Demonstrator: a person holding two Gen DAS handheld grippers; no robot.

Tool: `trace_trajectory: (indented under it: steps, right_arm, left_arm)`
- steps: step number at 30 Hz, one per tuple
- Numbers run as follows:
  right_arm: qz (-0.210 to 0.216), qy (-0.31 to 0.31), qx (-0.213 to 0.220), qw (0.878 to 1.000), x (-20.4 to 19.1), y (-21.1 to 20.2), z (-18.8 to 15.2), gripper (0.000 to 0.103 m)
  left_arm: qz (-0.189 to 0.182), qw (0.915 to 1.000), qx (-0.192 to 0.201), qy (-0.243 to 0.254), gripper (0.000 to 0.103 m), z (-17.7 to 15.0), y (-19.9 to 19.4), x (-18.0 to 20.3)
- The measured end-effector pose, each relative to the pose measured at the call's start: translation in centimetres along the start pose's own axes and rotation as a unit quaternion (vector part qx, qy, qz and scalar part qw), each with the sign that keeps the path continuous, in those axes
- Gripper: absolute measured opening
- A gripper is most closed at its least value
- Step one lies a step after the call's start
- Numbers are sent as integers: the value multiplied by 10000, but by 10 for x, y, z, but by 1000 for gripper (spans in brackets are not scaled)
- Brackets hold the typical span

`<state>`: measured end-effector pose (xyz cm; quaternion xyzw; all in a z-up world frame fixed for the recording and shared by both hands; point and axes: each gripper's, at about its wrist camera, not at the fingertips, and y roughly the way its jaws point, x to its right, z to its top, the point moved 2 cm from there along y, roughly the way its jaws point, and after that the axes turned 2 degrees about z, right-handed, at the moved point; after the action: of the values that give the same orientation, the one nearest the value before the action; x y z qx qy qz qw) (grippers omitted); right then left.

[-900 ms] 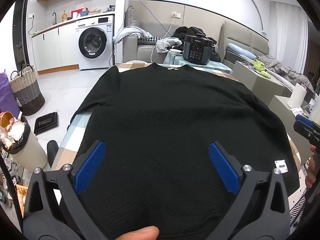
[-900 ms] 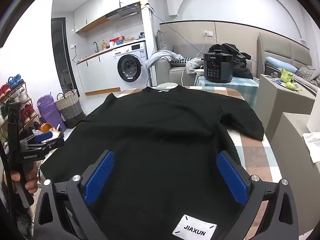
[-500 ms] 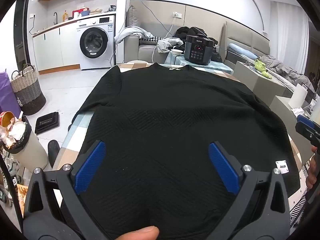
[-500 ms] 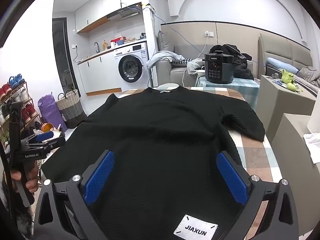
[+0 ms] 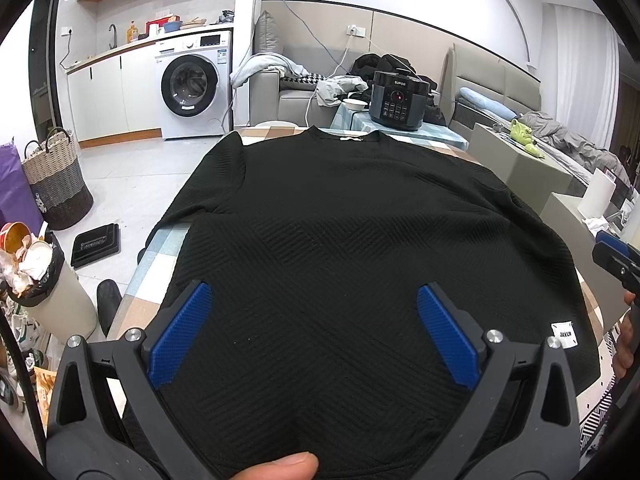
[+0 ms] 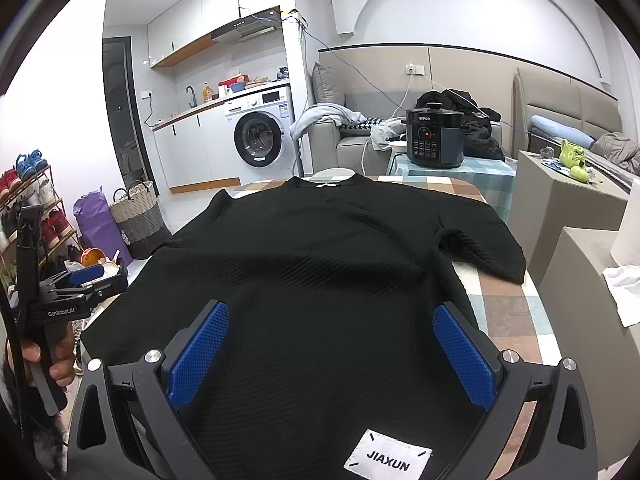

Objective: Fold small clothes

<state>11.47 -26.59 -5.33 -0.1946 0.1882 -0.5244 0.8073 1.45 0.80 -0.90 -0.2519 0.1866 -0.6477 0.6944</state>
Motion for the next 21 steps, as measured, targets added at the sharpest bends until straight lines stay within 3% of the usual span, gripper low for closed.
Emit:
trace_trajectory:
  steps: [21]
  right_arm:
    - [-42,18,39,10000,2,-4,3,103]
  left_arm:
    - [25,10000,15,5,102,1,0,-2]
